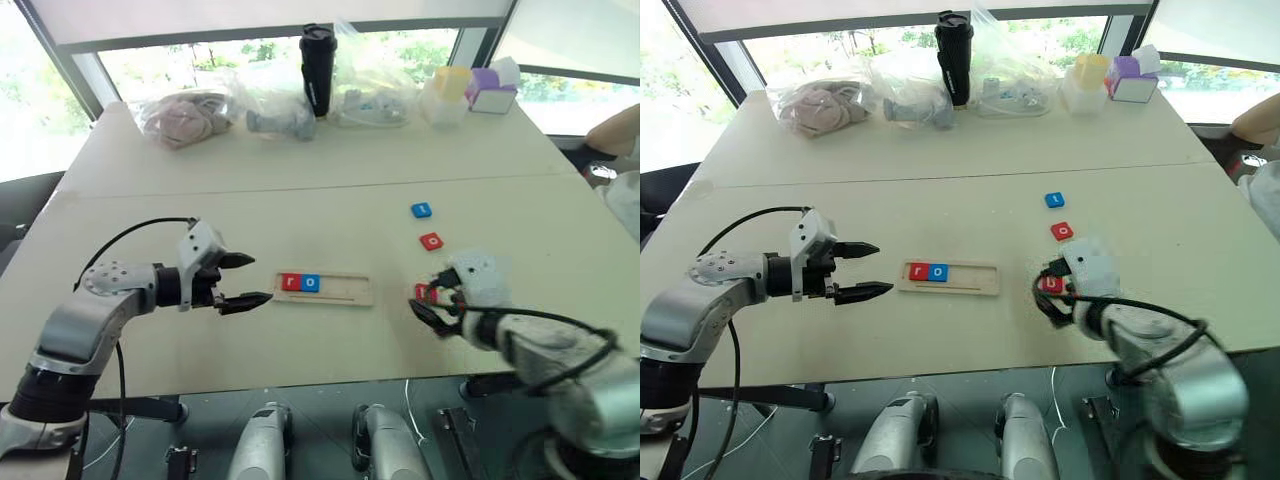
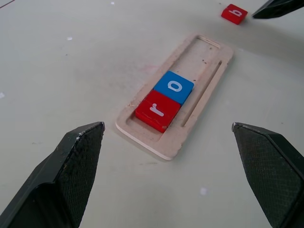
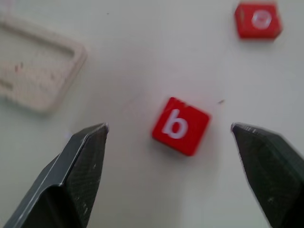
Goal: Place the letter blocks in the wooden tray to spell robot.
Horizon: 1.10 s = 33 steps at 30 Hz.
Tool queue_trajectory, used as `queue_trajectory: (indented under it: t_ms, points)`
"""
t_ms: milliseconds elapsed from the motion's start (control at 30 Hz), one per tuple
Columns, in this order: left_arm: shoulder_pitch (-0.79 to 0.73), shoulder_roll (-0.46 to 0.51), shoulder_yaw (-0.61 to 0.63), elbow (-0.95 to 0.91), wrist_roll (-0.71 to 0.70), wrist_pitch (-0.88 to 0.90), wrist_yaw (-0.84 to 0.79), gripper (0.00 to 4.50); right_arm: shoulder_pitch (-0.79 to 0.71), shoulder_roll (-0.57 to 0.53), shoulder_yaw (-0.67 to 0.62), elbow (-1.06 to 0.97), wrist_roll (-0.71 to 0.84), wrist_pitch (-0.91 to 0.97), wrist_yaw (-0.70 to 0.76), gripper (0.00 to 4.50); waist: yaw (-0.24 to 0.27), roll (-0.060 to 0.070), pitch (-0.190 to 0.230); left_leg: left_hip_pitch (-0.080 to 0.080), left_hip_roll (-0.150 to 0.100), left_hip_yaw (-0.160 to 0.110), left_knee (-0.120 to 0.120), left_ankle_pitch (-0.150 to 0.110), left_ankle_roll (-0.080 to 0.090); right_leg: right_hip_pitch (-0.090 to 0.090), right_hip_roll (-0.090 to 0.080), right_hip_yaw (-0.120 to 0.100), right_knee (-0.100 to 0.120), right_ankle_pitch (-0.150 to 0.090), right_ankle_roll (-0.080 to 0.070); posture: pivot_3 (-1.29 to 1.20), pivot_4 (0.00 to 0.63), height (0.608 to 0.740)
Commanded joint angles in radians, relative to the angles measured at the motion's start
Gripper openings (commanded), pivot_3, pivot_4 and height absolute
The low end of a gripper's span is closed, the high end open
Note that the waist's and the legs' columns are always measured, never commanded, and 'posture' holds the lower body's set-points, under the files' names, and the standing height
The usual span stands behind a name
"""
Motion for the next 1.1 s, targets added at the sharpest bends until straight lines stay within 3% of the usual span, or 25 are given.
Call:
queue_trajectory:
  t_ms: [33,100,167,367,633,1067,1100]
  points:
    - [-0.002,0.011,0.003,-0.009,-0.003,-0.013,-0.012,4.50,0.074,-0.193,-0.108,0.077,0.048,-0.265,0.267,4.42,0.000,-0.001,0.001,0.000,0.000,0.000,0.000,0.000,0.000,0.000,0.002,0.000,0.000,0.000,0.000,0.00,0.150,0.740]
    - [-0.003,0.011,-0.003,-0.005,0.000,-0.014,-0.017,4.50,0.148,-0.265,-0.208,0.234,0.047,-0.512,0.450,4.42,0.002,-0.001,0.002,-0.001,0.000,0.000,0.000,0.000,0.000,-0.001,0.002,-0.001,0.000,0.000,0.000,0.00,0.150,0.740]
    - [-0.010,0.012,-0.005,0.001,0.000,-0.015,-0.021,4.50,0.185,-0.266,-0.205,0.353,0.036,-0.712,0.539,4.42,0.003,-0.005,0.001,-0.001,-0.001,0.002,0.000,0.000,0.001,0.000,0.002,-0.001,-0.001,0.000,0.000,0.00,0.150,0.740]
    - [-0.018,0.019,-0.006,-0.002,-0.001,-0.008,-0.025,4.50,0.107,-0.244,-0.029,0.710,-0.083,-1.127,0.664,4.42,-0.001,-0.005,0.002,0.000,0.000,0.002,0.001,0.001,0.001,0.000,0.003,-0.001,-0.001,0.000,0.000,0.00,0.150,0.740]
    - [0.026,0.038,0.022,-0.041,-0.012,0.008,-0.004,4.50,-0.053,-0.210,0.103,0.946,-0.124,-1.280,0.752,4.42,0.004,-0.005,0.002,0.000,0.000,0.002,0.001,0.001,0.001,0.000,0.003,-0.001,0.001,0.000,0.000,0.00,0.150,0.740]
    - [0.060,0.046,0.039,-0.065,-0.020,0.021,0.013,4.50,-0.079,-0.194,0.184,1.028,-0.163,-1.339,0.795,4.42,0.003,-0.005,0.002,0.000,0.000,0.002,0.003,0.002,0.000,0.001,0.003,-0.001,0.003,0.001,0.000,0.00,0.150,0.740]
    - [0.061,0.046,0.038,-0.065,-0.019,0.020,0.013,4.50,-0.086,-0.192,0.186,1.038,-0.166,-1.338,0.791,4.19,0.003,-0.005,0.002,0.000,0.000,0.002,0.003,0.002,0.000,0.001,0.003,-0.001,0.003,0.001,0.000,0.00,0.150,0.740]
